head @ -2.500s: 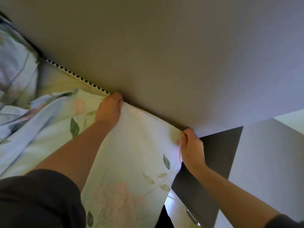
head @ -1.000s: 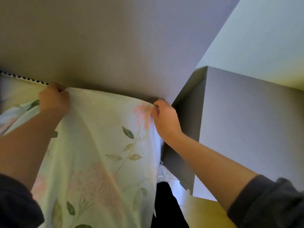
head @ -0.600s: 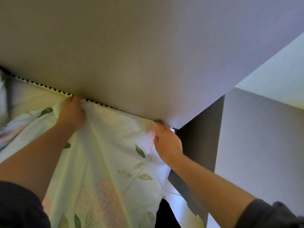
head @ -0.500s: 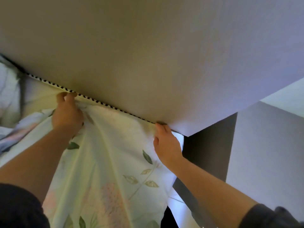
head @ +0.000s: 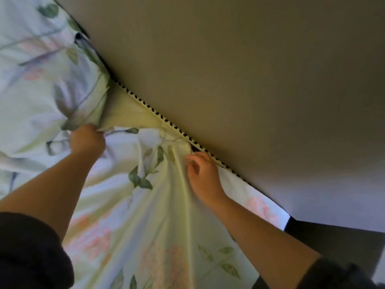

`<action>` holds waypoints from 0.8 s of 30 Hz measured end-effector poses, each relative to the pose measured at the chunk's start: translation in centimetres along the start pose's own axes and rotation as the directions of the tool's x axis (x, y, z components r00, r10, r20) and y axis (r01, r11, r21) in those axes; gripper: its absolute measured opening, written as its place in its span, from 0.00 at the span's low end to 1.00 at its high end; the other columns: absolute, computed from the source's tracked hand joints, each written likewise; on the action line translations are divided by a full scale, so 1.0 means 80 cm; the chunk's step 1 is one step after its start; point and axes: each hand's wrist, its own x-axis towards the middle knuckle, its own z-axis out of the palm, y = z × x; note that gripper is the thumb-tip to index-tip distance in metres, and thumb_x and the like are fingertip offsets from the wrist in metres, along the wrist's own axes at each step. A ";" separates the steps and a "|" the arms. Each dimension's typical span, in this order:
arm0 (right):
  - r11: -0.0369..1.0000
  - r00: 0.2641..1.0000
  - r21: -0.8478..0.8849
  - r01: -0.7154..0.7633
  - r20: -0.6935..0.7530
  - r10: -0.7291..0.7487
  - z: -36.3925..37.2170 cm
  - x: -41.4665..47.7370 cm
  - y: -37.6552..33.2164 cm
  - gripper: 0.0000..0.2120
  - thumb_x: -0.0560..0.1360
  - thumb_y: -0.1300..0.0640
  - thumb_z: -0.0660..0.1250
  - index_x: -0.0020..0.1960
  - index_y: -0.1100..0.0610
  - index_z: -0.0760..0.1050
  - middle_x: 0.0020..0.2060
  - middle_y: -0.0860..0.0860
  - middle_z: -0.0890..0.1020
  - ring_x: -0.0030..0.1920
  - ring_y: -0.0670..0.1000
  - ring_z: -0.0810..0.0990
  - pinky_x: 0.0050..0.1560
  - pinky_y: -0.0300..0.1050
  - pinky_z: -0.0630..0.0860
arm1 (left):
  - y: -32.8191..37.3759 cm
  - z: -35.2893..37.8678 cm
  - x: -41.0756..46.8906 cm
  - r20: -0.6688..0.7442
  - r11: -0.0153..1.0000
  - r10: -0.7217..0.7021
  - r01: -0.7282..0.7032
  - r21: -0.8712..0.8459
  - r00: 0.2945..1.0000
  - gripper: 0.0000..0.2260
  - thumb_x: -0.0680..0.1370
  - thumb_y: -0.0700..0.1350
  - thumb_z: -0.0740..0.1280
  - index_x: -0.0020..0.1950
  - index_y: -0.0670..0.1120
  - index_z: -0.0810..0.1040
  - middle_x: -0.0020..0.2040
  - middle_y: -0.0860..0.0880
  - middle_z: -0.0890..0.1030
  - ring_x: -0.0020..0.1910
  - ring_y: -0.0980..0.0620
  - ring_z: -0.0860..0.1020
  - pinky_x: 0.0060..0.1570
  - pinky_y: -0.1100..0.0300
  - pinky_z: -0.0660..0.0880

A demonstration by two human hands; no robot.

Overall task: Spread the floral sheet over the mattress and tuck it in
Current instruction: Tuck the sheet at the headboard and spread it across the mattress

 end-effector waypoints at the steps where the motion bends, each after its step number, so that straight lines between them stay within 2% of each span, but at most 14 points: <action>1: 1.000 1.000 0.012 0.003 0.003 -0.003 0.004 0.012 -0.009 0.13 0.78 0.65 0.60 0.59 0.60 0.78 0.56 0.52 0.76 0.52 0.44 0.76 0.58 0.32 0.71 | 0.007 -0.013 0.010 -0.060 0.999 -0.011 0.008 -0.054 0.998 0.11 0.78 0.38 0.61 0.55 0.34 0.78 0.56 0.29 0.77 0.58 0.31 0.74 0.60 0.45 0.69; 4: 0.997 0.996 0.044 0.068 -0.069 -0.065 0.010 0.043 -0.034 0.13 0.79 0.65 0.60 0.59 0.61 0.79 0.55 0.52 0.78 0.55 0.50 0.78 0.60 0.40 0.72 | 0.023 -0.068 0.039 -0.255 0.966 -0.123 0.057 -0.252 0.959 0.13 0.78 0.38 0.60 0.59 0.35 0.77 0.58 0.31 0.77 0.59 0.33 0.74 0.63 0.48 0.67; 6: 0.990 0.988 0.037 0.139 -0.066 -0.137 0.016 0.058 -0.052 0.14 0.78 0.66 0.59 0.62 0.62 0.77 0.58 0.52 0.77 0.57 0.48 0.76 0.62 0.34 0.69 | 0.023 -0.093 0.060 -0.309 0.931 -0.193 0.074 -0.358 0.931 0.15 0.77 0.40 0.58 0.61 0.39 0.76 0.59 0.35 0.77 0.60 0.37 0.74 0.62 0.51 0.68; 7: 0.986 0.986 0.029 0.165 -0.043 -0.164 0.019 0.063 -0.058 0.16 0.78 0.67 0.59 0.64 0.62 0.75 0.61 0.52 0.75 0.60 0.46 0.74 0.63 0.28 0.65 | 0.024 -0.096 0.068 -0.291 0.925 -0.181 0.063 -0.374 0.940 0.15 0.77 0.40 0.57 0.62 0.41 0.76 0.61 0.36 0.77 0.61 0.38 0.74 0.61 0.52 0.68; 9: 0.980 0.980 -0.032 0.196 0.044 -0.195 0.025 0.071 -0.060 0.20 0.77 0.68 0.58 0.69 0.61 0.71 0.69 0.52 0.69 0.68 0.45 0.67 0.65 0.23 0.56 | 0.027 -0.082 0.074 -0.150 0.941 -0.033 -0.020 -0.337 0.988 0.16 0.78 0.39 0.57 0.66 0.42 0.73 0.64 0.36 0.74 0.64 0.38 0.71 0.62 0.51 0.67; 10: 0.975 0.975 -0.090 0.205 0.102 -0.196 0.030 0.074 -0.056 0.22 0.77 0.67 0.59 0.70 0.61 0.69 0.72 0.52 0.65 0.72 0.47 0.63 0.67 0.25 0.54 | 0.027 -0.068 0.072 -0.053 0.952 0.078 -0.090 -0.293 0.996 0.18 0.79 0.37 0.58 0.69 0.41 0.70 0.68 0.36 0.71 0.67 0.38 0.69 0.65 0.52 0.65; 12: 0.932 0.959 -0.267 0.244 0.207 -0.191 0.041 0.075 -0.041 0.21 0.78 0.65 0.58 0.71 0.60 0.68 0.76 0.53 0.57 0.76 0.50 0.55 0.71 0.33 0.52 | 0.025 -0.041 0.058 0.102 0.960 0.233 -0.212 -0.181 0.967 0.25 0.78 0.34 0.59 0.75 0.42 0.62 0.76 0.40 0.58 0.73 0.40 0.60 0.71 0.52 0.58; 14: 0.828 0.936 -0.460 0.320 0.289 -0.201 0.050 0.072 -0.031 0.22 0.78 0.63 0.57 0.73 0.59 0.65 0.78 0.54 0.52 0.78 0.54 0.49 0.75 0.42 0.48 | 0.021 -0.029 0.036 0.182 0.969 0.242 -0.228 -0.095 0.953 0.30 0.78 0.33 0.58 0.78 0.47 0.53 0.79 0.45 0.46 0.76 0.43 0.53 0.72 0.51 0.54; 17: 0.716 0.923 -0.608 0.344 0.359 -0.140 0.054 0.067 -0.035 0.27 0.79 0.61 0.56 0.77 0.57 0.55 0.78 0.56 0.45 0.78 0.56 0.42 0.75 0.46 0.39 | 0.008 -0.033 0.017 0.225 0.953 0.287 -0.301 0.029 0.931 0.34 0.77 0.32 0.57 0.79 0.51 0.47 0.78 0.50 0.39 0.76 0.43 0.54 0.70 0.48 0.59; 19: 0.681 0.918 -0.654 0.329 0.391 -0.068 0.054 0.068 -0.046 0.28 0.79 0.59 0.56 0.77 0.56 0.51 0.78 0.56 0.42 0.77 0.56 0.39 0.75 0.47 0.38 | -0.002 -0.044 0.014 0.222 0.935 0.318 -0.344 0.090 0.922 0.34 0.76 0.33 0.58 0.78 0.52 0.50 0.78 0.52 0.40 0.75 0.42 0.58 0.66 0.46 0.66; 20: 0.667 0.914 -0.675 0.316 0.404 -0.023 0.054 0.069 -0.054 0.28 0.79 0.58 0.56 0.77 0.56 0.51 0.78 0.56 0.42 0.77 0.56 0.39 0.75 0.48 0.40 | -0.005 -0.052 0.013 0.195 0.931 0.329 -0.352 0.097 0.924 0.32 0.76 0.33 0.58 0.78 0.51 0.53 0.79 0.52 0.44 0.73 0.42 0.62 0.61 0.45 0.70; 22: 0.667 0.905 -0.691 0.278 0.421 0.058 0.053 0.072 -0.067 0.26 0.79 0.58 0.56 0.76 0.57 0.55 0.78 0.56 0.43 0.77 0.56 0.41 0.75 0.49 0.44 | -0.003 -0.060 0.006 0.106 0.929 0.352 -0.361 0.079 0.930 0.24 0.76 0.36 0.59 0.73 0.48 0.63 0.75 0.46 0.58 0.64 0.38 0.71 0.52 0.45 0.73; 24: 0.729 0.921 -0.648 0.221 0.384 0.063 0.053 0.074 -0.081 0.19 0.79 0.58 0.57 0.70 0.58 0.64 0.76 0.55 0.53 0.77 0.56 0.50 0.73 0.48 0.55 | 0.012 -0.070 -0.001 0.053 0.953 0.299 -0.301 0.026 0.953 0.14 0.77 0.40 0.59 0.62 0.46 0.72 0.63 0.42 0.70 0.54 0.36 0.76 0.48 0.48 0.73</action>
